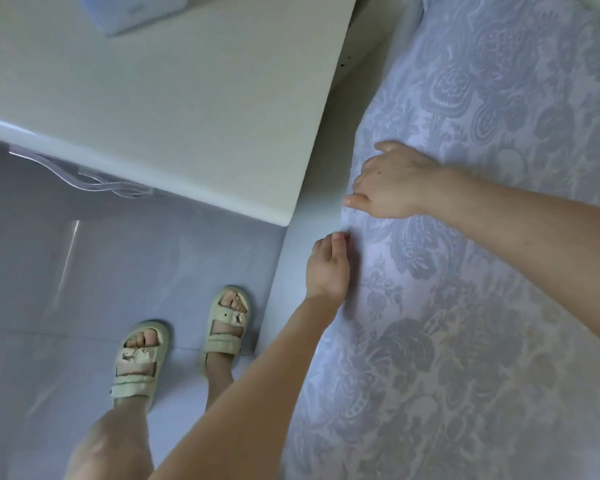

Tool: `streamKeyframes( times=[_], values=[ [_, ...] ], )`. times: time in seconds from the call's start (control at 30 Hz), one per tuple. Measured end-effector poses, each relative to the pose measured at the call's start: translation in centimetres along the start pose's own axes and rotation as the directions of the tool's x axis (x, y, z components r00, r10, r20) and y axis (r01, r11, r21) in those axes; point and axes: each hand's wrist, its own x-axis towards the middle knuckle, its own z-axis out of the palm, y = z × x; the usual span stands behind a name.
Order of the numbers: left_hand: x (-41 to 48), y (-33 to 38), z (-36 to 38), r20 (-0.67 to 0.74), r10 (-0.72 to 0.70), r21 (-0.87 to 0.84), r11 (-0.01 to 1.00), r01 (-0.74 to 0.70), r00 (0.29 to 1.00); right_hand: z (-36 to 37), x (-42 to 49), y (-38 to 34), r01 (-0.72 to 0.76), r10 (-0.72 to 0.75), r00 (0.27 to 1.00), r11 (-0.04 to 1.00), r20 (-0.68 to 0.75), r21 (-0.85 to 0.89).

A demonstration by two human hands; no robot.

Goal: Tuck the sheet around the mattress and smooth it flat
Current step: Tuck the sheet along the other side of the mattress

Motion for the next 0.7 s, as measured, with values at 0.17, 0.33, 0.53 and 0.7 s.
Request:
streamKeyframes(
  times=[0.17,0.33,0.53,0.7],
  values=[
    [-0.9,-0.1,0.0,0.002,0.038,0.06,0.997,-0.038,0.999,0.6,0.8,0.2,0.054,-0.049,0.994,0.998,-0.103,0.043],
    [-2.3,-1.4,-0.3,-0.057,0.056,0.051,0.997,-0.053,0.997,3.3,-1.9,1.9,0.163,-0.122,0.877,0.985,-0.464,0.048],
    [-2.1,-3.2,-0.9,-0.065,-0.102,0.082,0.991,0.107,0.993,1.8,-1.0,1.3,0.22,-0.189,0.921,0.974,-0.34,0.055],
    [0.2,-3.5,-1.5,0.056,-0.335,-0.214,0.916,0.339,0.94,1.4,-1.3,1.4,0.252,-0.217,0.935,0.963,-0.28,0.097]
  ],
)
